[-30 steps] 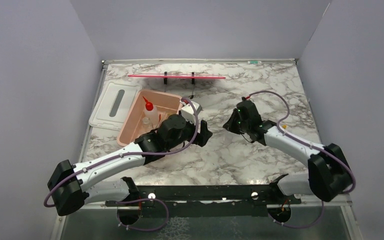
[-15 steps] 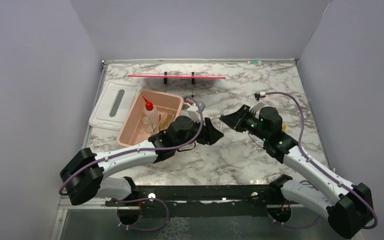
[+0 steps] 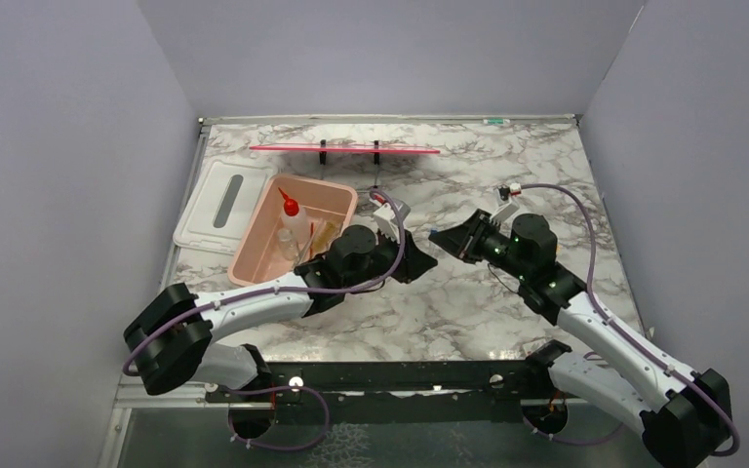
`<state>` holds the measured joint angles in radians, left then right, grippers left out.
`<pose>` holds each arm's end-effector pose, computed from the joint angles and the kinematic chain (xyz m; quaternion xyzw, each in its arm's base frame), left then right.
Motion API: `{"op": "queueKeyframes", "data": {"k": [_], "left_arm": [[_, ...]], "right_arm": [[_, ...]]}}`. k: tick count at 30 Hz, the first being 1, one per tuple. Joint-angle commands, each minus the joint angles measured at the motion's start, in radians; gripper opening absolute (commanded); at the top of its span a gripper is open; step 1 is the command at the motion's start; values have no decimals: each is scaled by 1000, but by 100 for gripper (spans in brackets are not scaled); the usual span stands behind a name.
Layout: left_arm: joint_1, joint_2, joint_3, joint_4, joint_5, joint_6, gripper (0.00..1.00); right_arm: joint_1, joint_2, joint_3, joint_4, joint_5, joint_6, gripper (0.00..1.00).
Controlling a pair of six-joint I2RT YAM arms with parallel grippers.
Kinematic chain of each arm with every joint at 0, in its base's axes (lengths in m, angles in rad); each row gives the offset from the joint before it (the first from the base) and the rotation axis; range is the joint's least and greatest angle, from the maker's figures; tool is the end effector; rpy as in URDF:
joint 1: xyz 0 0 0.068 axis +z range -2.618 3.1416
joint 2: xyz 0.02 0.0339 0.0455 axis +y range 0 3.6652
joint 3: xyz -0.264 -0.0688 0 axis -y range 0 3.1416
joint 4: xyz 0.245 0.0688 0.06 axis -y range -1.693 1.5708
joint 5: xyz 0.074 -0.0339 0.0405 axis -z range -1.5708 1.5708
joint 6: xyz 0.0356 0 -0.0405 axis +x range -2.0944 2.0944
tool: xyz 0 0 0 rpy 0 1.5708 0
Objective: Organize the chemistry lab equipment
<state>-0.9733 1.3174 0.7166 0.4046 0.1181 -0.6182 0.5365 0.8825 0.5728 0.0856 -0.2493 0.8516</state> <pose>0.1637 -0.2480 0.2587 0.1731 0.7529 -0.4844 0.4106 0.1758 0.1147 0.2758 0.0451 0.7782 0.4705 0.4135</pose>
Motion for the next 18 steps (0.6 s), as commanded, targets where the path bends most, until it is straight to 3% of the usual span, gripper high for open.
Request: {"op": "queueKeyframes", "data": {"k": [1, 4, 7, 13, 18], "left_arm": [[-6, 24, -1, 53, 103, 126, 20], [-5, 22, 0, 51, 113, 145, 16], [-5, 3, -5, 48, 119, 206, 10], [-5, -54, -5, -11, 91, 404, 7], [-7, -69, 20, -88, 82, 534, 7]], "right_arm": [[9, -47, 20, -17, -23, 6, 15], [8, -64, 35, -43, -16, -2, 15], [8, -65, 63, -74, -42, -58, 22], [8, -28, 210, -378, -13, -189, 43], [8, 61, 349, -574, -55, -281, 47]]}}
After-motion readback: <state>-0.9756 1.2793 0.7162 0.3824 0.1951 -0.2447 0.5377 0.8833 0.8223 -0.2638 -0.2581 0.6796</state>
